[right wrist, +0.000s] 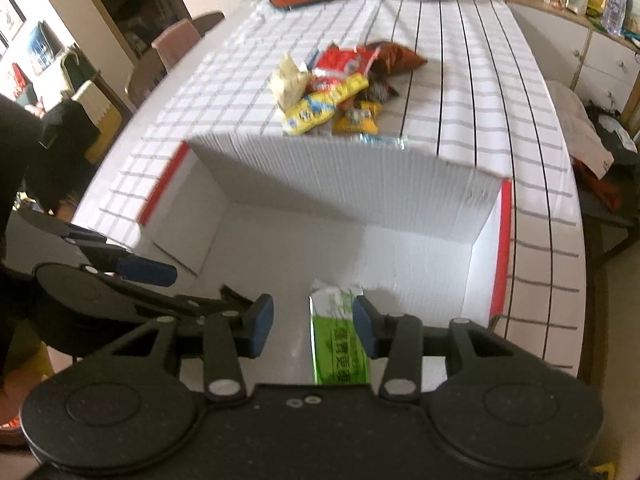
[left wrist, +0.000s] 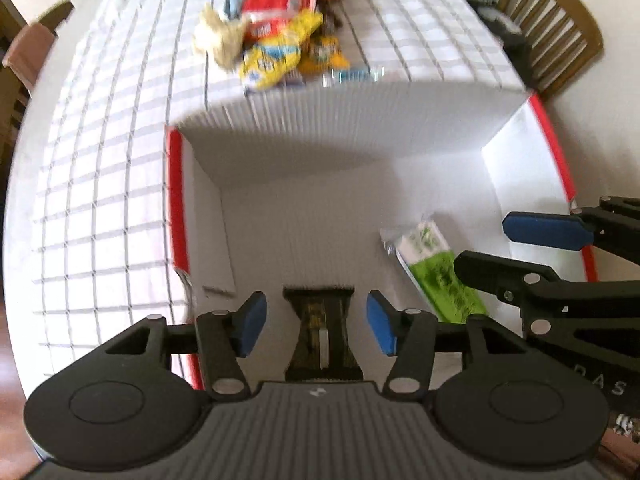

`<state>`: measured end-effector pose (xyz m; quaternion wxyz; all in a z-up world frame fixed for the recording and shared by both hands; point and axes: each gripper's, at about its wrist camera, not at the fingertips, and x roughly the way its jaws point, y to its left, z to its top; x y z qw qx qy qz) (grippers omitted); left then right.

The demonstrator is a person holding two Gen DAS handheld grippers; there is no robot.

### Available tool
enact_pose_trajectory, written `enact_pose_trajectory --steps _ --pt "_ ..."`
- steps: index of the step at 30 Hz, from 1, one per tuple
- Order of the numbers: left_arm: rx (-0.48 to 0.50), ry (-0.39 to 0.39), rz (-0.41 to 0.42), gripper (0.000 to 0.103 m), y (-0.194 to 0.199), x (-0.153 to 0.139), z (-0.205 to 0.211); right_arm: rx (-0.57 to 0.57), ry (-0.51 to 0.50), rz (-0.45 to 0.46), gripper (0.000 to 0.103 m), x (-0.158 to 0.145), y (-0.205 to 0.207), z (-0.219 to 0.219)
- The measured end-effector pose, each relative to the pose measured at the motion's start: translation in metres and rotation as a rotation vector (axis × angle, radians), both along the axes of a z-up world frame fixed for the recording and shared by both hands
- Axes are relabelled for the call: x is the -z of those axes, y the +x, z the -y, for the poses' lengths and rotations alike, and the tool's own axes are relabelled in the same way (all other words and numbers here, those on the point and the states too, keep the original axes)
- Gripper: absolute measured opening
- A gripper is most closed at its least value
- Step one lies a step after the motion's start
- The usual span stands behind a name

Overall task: Organize snacks
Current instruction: 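Move both tools back over the snack pile, then grasp the yellow minion jelly cup with the right tool while the left grasps the cream wrapper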

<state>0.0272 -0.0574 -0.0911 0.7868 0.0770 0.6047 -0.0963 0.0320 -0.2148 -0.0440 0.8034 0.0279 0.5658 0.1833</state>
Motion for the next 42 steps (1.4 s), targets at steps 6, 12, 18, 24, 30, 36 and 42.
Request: enact_pose_trajectory --steps 6,12,18,24,30,36,42 --pt "0.006 0.007 0.135 0.065 0.003 -0.033 -0.002 0.013 0.040 0.064 0.054 -0.024 0.007 0.007" --pt "-0.016 0.000 0.235 0.074 0.014 -0.056 -0.008 0.040 0.053 0.137 0.077 -0.044 0.020 0.014" --pt "-0.040 -0.004 0.319 0.077 0.032 -0.075 -0.017 0.059 0.050 0.184 0.086 -0.058 0.040 0.018" --pt "-0.077 -0.019 0.382 0.083 0.061 -0.087 -0.031 0.095 0.050 0.221 0.097 -0.069 0.064 0.018" --pt "-0.111 -0.034 0.391 0.083 0.104 -0.088 -0.048 0.151 0.053 0.208 0.098 -0.068 0.099 0.014" --pt "-0.145 -0.045 0.334 0.083 0.157 -0.077 -0.067 0.202 0.053 0.155 0.098 -0.056 0.136 0.000" --pt "-0.169 -0.040 0.277 0.083 0.204 -0.050 -0.081 0.263 0.043 0.070 0.098 -0.029 0.171 -0.018"
